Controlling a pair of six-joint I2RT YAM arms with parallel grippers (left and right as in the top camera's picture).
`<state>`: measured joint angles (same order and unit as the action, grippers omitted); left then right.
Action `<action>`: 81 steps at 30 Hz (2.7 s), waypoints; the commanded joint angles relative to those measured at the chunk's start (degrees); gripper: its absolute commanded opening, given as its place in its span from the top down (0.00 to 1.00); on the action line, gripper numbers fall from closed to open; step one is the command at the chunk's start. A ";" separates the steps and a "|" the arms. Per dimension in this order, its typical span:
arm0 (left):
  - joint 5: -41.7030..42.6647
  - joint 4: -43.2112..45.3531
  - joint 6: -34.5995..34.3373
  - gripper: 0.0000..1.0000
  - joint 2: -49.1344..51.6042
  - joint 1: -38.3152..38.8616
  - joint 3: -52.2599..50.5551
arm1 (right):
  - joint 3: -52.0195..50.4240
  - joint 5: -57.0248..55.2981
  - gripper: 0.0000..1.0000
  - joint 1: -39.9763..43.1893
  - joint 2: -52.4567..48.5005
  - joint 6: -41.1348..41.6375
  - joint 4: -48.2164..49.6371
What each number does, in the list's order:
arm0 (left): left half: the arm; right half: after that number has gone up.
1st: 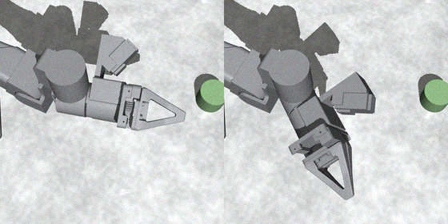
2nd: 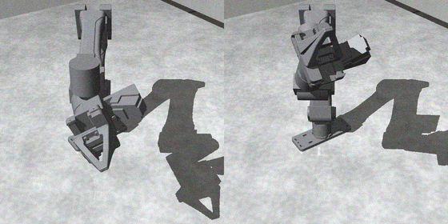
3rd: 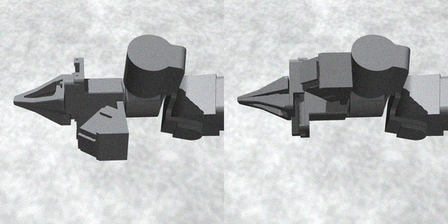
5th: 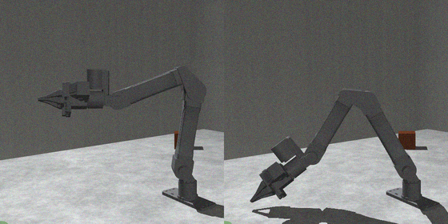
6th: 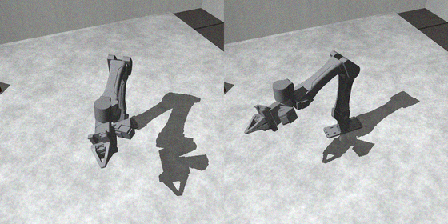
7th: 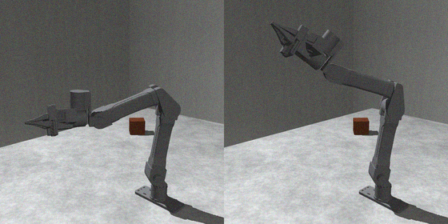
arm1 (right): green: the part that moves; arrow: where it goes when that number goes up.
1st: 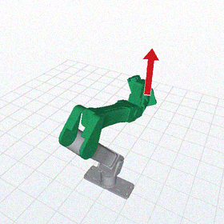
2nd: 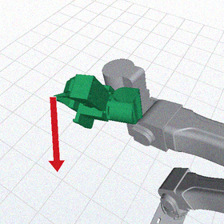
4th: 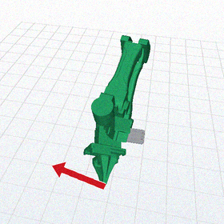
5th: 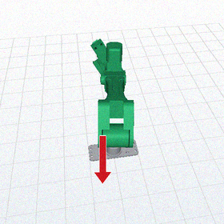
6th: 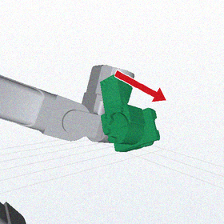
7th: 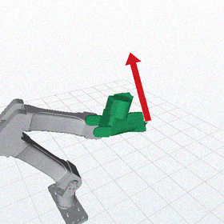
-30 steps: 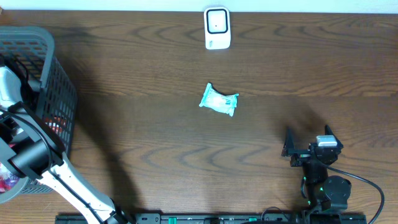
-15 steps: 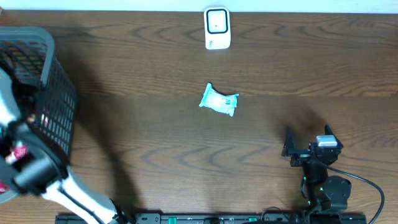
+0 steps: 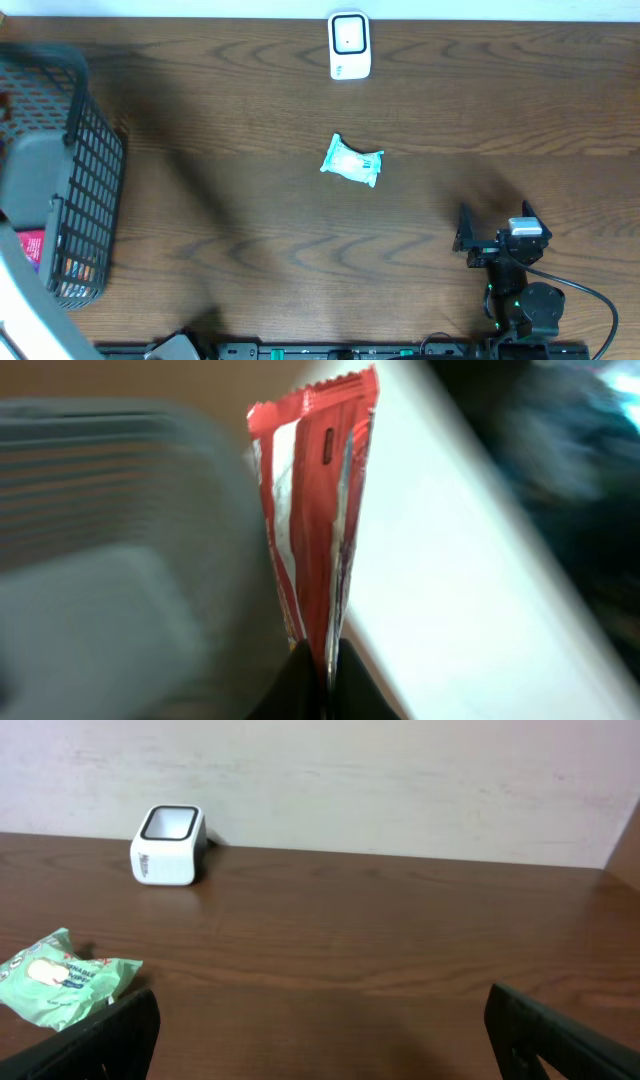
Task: Scan the item barcode
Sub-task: 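Carry the orange bar out and set it beside the wipes, then reach the left gripper into the basket and grasp the pink liner pack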
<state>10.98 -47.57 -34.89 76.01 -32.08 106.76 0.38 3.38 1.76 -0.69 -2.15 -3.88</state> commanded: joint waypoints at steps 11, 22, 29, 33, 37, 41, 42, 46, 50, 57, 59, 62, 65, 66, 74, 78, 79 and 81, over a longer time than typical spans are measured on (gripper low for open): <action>1.27 -1.42 10.80 0.93 5.84 45.24 -5.73 | -0.07 0.15 0.01 0.61 0.39 -0.48 -0.22; -19.96 -1.27 16.65 0.93 32.26 61.40 -7.32 | -0.07 0.15 0.01 0.61 0.39 -0.48 -0.22; -20.70 -2.62 16.65 0.33 39.60 61.68 -7.32 | -0.07 0.15 0.01 0.61 0.39 -0.48 -0.22; -20.74 -4.02 17.14 0.22 38.01 61.00 -5.51 | -0.07 0.15 0.01 0.61 0.39 -0.48 -0.22; -20.74 -5.97 17.29 0.19 32.83 58.21 -1.57 | -0.07 0.15 0.01 0.61 0.39 -0.48 -0.22; -20.74 -5.55 17.29 0.19 24.41 52.43 0.09 | -0.07 0.15 0.01 0.61 0.39 -0.48 -0.22; -20.74 -5.44 17.29 0.19 22.47 50.69 0.09 | -0.07 0.15 0.01 0.61 0.39 -0.48 -0.24; -24.68 -6.54 17.25 0.09 13.94 38.91 0.09 | -0.07 0.15 0.01 0.61 0.39 -0.48 -0.22; -26.95 -10.88 11.32 0.02 9.09 22.75 0.09 | -0.07 0.15 0.01 0.61 0.39 -0.48 -0.22; -27.19 -19.39 2.80 0.02 10.91 -1.38 -2.84 | -0.07 0.15 0.01 0.61 0.39 -0.48 -0.22; -27.17 -19.80 0.87 0.02 12.50 -5.77 -5.57 | -0.07 0.15 0.01 0.61 0.39 -0.48 -0.22; -27.21 -19.80 -2.36 0.02 14.82 -10.10 -10.64 | -0.07 0.15 0.01 0.61 0.39 -0.48 -0.22; -28.59 -18.56 -3.98 0.02 17.70 -12.72 -15.82 | -0.07 0.15 0.01 0.61 0.39 -0.48 -0.22; -28.68 -17.59 -3.98 0.02 18.80 -13.31 -17.33 | -0.07 0.15 0.01 0.61 0.39 -0.48 -0.22; -28.65 -9.16 2.78 0.02 28.24 -14.10 -20.74 | -0.07 0.15 0.01 0.61 0.39 -0.48 -0.22; -28.63 -7.10 1.60 0.02 31.82 -14.16 -20.74 | -0.07 0.15 0.01 0.61 0.39 -0.48 -0.22; -28.63 -6.58 1.62 0.02 32.98 -14.14 -20.74 | -0.07 0.15 0.01 0.61 0.39 -0.48 -0.22; -28.65 -6.27 1.64 0.02 35.10 -14.14 -20.74 | -0.07 0.15 0.01 0.61 0.39 -0.48 -0.22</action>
<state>-16.71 -53.87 -34.04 108.27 -46.06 85.89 0.38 3.36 1.76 -0.67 -2.15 -3.88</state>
